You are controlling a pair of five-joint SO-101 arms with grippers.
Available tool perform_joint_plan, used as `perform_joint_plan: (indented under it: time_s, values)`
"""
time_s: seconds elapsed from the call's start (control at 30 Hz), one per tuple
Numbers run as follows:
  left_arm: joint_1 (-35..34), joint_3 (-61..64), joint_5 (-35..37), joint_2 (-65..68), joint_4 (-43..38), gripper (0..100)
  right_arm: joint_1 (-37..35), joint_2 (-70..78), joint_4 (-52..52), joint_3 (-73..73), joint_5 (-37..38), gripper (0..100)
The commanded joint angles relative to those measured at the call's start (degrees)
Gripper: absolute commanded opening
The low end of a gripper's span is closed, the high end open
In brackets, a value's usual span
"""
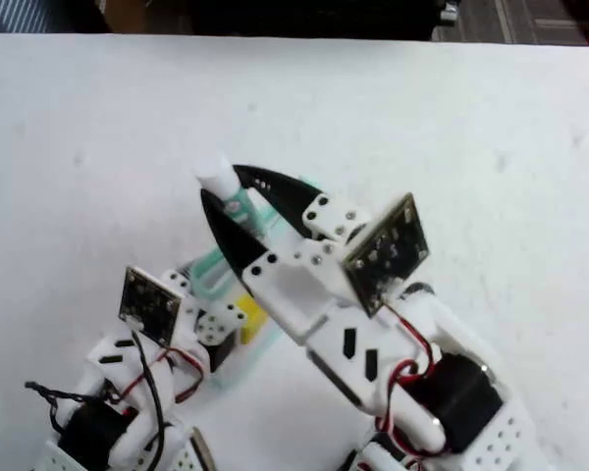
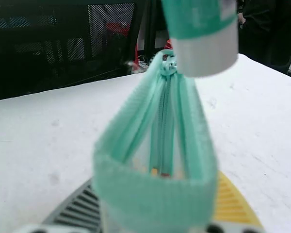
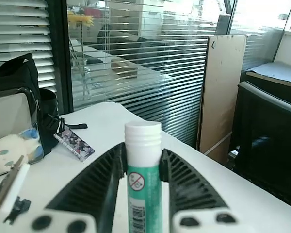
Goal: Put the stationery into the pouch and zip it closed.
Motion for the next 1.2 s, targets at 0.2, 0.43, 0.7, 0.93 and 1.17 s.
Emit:
perform_joint_plan:
  time_s: [0.2,0.43,0.7,0.93,1.17]
  values:
    - [-0.6,-0.3,0.6,-0.1,-1.6,22,-4.3,3.7,-4.2,1.2,0.9,1.6]
    - [-0.7,-0.3,0.6,-0.1,-1.7,22,-4.3,3.7,-0.1,1.2,1.0,1.6]
    - [-0.7,0.3,0.6,-0.1,-1.8,22,-2.6,3.7,4.8,1.3,1.0,1.6]
    - [-0.7,0.3,0.6,-0.1,-1.8,22,2.9,2.8,9.7,1.2,1.0,2.7]
    - [-0.7,0.3,0.6,-0.1,-1.8,22,2.9,-5.0,16.7,1.2,1.1,20.1]
